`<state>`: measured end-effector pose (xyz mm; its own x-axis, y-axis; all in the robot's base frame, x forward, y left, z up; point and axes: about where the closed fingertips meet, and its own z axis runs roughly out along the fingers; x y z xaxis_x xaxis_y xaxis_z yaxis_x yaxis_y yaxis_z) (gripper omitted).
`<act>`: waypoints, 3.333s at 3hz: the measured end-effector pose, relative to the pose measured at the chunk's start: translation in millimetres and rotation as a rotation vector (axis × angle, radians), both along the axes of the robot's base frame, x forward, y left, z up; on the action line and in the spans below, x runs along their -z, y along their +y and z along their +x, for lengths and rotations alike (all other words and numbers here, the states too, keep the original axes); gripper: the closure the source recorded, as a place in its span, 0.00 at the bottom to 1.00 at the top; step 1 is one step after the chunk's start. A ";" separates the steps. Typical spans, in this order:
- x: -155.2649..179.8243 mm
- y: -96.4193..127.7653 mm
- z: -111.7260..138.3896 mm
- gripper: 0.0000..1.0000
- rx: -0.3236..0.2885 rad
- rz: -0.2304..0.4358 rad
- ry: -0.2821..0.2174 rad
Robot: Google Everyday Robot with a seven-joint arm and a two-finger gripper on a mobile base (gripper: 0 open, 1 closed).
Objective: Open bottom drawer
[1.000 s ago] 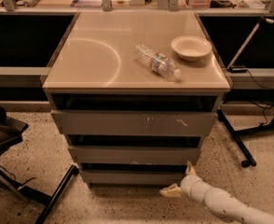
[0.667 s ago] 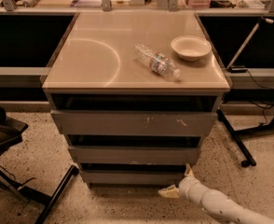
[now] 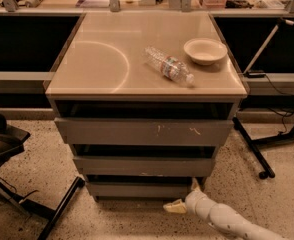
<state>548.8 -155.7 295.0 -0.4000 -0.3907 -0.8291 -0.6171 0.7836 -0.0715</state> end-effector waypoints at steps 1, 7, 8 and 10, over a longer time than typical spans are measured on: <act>49.2 35.1 21.6 0.00 -0.007 0.073 0.031; 88.4 53.5 62.4 0.00 -0.002 -0.212 -0.052; 99.2 12.0 100.6 0.00 0.067 -0.330 -0.031; 131.2 11.9 97.1 0.00 0.053 -0.317 0.033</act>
Offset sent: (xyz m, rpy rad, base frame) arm 0.0168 0.0337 -0.0360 0.0592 0.0220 0.0201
